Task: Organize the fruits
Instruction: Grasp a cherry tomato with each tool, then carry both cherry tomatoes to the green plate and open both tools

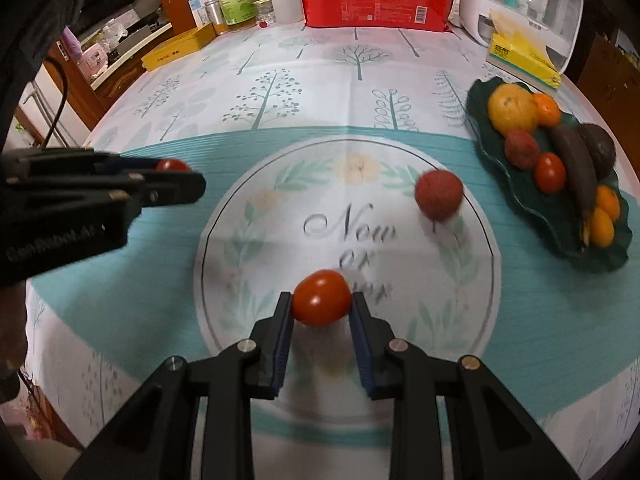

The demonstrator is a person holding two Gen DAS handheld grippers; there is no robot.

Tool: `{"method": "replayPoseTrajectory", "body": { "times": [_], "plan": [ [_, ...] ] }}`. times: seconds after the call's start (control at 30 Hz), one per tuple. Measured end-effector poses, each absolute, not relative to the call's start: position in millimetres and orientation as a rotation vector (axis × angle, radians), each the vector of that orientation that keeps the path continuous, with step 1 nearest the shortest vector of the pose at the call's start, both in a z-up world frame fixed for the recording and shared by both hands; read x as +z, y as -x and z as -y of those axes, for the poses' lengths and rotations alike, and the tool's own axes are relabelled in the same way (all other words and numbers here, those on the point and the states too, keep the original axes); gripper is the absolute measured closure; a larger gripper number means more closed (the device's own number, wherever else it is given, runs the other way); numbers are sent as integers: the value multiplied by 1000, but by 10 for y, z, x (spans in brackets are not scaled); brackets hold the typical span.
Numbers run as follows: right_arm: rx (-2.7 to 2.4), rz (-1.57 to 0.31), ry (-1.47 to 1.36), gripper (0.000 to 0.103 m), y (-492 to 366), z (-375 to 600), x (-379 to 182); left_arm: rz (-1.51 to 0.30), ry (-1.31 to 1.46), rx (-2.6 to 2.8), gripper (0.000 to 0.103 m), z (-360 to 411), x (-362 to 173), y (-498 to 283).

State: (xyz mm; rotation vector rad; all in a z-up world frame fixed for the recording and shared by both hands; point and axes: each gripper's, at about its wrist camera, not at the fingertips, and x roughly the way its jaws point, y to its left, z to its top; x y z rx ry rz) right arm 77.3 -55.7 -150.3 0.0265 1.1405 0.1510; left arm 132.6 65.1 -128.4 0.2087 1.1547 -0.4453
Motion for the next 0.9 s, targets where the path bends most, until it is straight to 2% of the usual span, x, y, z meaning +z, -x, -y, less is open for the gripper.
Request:
{"method": "replayPoseTrajectory", "body": {
  "times": [0.2,0.43,0.9],
  "plan": [
    [154,-1075,-70,75,-573,773,-1229,-1153,-251,-480,79,-336,-1120,-1014],
    [99,-1013,-115,75,-534,1272,-951,-1092,-228,-511,79,156,-791,-1031],
    [-2,-838,13,75,-1112,2578,-47,-890,-183,-460,79,1524,158,-1830]
  ]
}}
